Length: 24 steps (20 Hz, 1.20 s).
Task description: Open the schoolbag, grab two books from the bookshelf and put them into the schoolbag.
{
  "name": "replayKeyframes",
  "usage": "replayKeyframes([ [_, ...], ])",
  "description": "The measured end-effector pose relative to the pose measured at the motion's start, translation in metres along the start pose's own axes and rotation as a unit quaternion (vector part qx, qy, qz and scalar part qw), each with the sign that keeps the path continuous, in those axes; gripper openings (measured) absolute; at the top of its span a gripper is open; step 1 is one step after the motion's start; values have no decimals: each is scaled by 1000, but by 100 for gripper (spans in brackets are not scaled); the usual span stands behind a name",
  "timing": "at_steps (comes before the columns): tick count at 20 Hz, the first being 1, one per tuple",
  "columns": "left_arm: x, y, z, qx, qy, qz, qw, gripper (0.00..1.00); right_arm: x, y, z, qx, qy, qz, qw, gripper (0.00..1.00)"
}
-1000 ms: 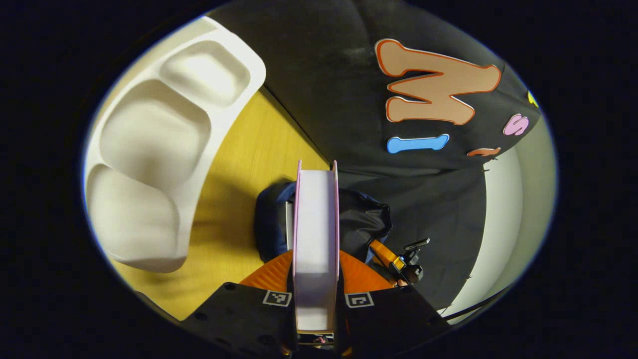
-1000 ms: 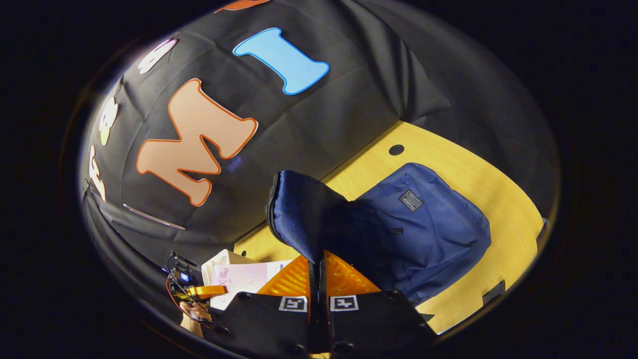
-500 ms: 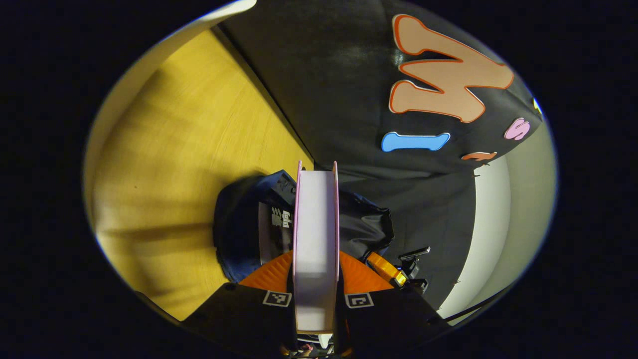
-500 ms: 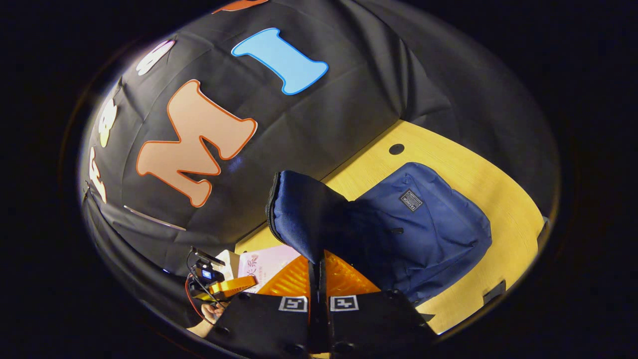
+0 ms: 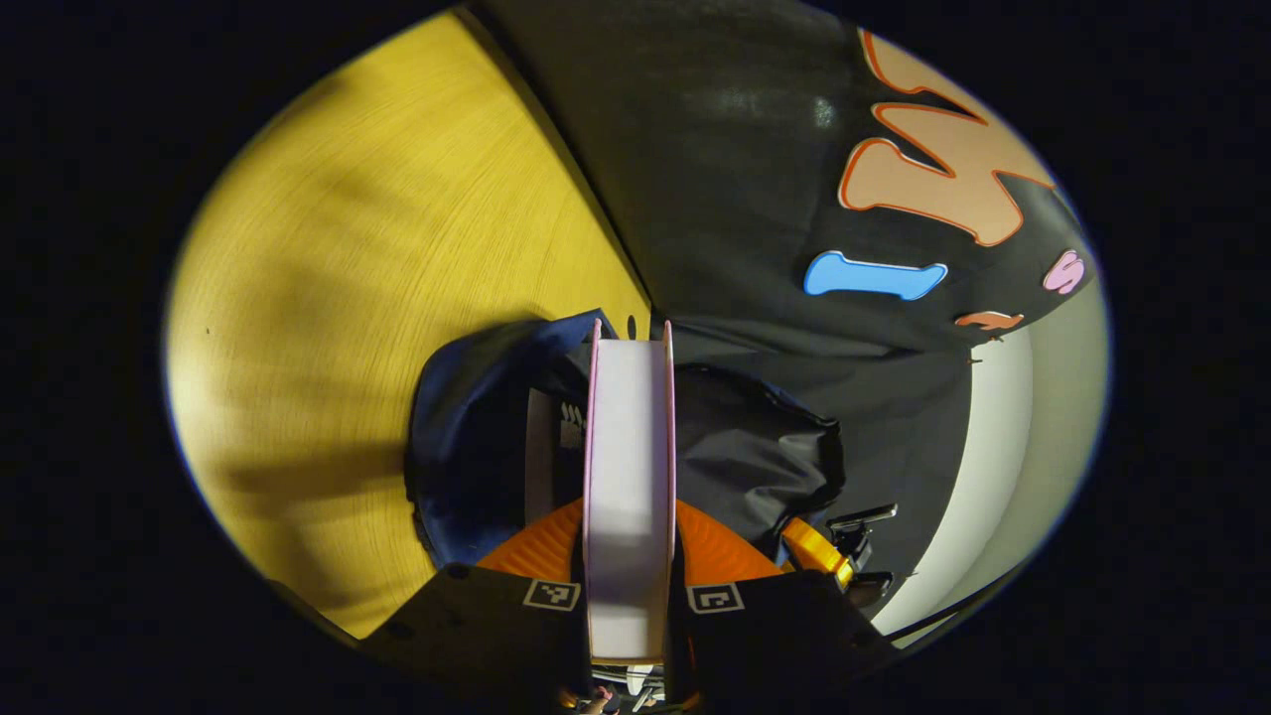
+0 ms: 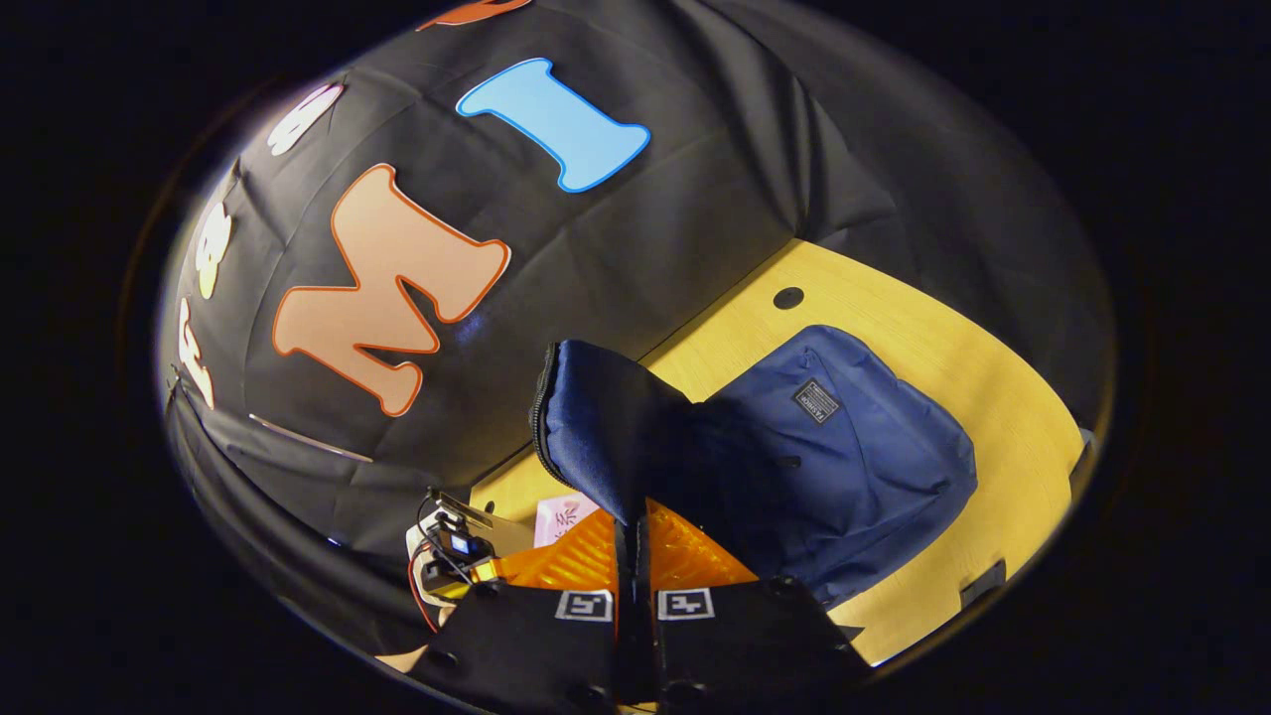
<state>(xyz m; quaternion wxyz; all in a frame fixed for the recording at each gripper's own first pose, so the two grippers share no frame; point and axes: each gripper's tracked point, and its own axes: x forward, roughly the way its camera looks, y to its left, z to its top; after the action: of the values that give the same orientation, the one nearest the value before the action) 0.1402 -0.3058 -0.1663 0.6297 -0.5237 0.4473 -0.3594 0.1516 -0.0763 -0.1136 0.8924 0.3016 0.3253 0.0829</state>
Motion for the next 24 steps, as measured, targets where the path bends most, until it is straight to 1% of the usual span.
replayKeyframes([
  [4,20,5,-4,-17,-6,0,1000,25,0,3,-1,-3,1,2,1000,3],
  [5,26,6,-8,-18,-3,0,1000,27,0,4,-1,-4,2,2,1000,3],
  [6,31,8,-10,-17,-3,1,1000,24,0,4,-1,-5,1,2,1000,3],
  [11,59,9,-19,-26,-4,-9,1000,25,2,8,-2,-9,2,6,1000,3],
  [14,71,10,-23,-32,-8,-18,999,25,4,12,-5,-9,2,10,1000,3],
  [17,83,13,-29,-51,-17,-32,998,25,8,16,-9,-8,3,13,1000,3],
  [23,111,15,-43,-70,-23,-53,996,24,12,24,-17,-23,10,13,1000,3],
  [24,115,16,-45,-72,-23,-56,996,27,12,25,-17,-24,10,13,1000,3],
])
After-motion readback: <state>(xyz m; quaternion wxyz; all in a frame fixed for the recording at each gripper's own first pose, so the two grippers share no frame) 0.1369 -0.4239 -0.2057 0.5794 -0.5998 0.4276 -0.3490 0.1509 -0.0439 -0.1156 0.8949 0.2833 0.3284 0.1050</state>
